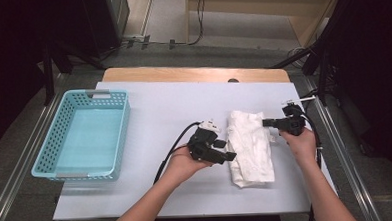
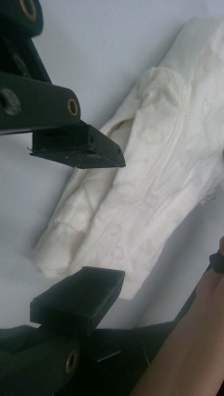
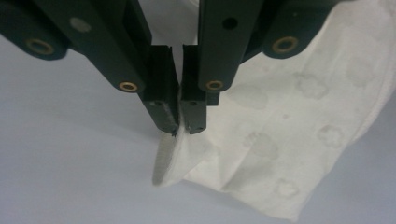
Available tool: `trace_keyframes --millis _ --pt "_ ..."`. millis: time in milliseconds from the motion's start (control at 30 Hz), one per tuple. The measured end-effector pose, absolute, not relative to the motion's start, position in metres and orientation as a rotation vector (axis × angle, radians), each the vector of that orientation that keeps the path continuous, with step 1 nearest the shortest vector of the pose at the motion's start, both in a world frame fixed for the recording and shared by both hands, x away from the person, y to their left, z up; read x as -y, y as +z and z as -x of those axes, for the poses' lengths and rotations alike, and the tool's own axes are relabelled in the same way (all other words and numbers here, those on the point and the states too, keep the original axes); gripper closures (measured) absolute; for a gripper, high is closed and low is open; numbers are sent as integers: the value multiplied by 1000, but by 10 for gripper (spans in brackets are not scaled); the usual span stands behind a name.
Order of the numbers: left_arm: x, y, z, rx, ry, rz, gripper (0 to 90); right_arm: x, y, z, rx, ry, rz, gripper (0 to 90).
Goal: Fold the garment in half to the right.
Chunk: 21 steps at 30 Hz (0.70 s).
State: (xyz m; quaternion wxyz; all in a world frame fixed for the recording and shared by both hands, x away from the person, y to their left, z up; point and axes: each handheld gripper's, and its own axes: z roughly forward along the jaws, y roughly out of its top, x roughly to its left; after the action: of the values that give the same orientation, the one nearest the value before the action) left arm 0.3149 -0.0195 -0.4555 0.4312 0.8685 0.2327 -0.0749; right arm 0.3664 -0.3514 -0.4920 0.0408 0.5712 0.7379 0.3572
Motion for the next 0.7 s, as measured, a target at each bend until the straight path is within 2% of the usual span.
trace_keyframes --millis 33,167,367,500,700 --pt "19 -455 -315 -584 -181 -2165 395 352 -491 -366 -2252 1086 -1747 807" --pt "16 -454 -317 -597 -174 -2152 395 357 -483 -361 -2213 1120 -1712 683" --pt "11 -454 -322 -620 -164 -2146 395 354 -477 -356 -2246 1150 -1653 596" --pt "7 -454 -324 -626 -155 -2146 395 348 -476 -353 -2256 1173 -1596 445" --pt "3 -455 -328 -650 -140 -2146 393 340 -479 -347 -2333 1159 -1593 376"
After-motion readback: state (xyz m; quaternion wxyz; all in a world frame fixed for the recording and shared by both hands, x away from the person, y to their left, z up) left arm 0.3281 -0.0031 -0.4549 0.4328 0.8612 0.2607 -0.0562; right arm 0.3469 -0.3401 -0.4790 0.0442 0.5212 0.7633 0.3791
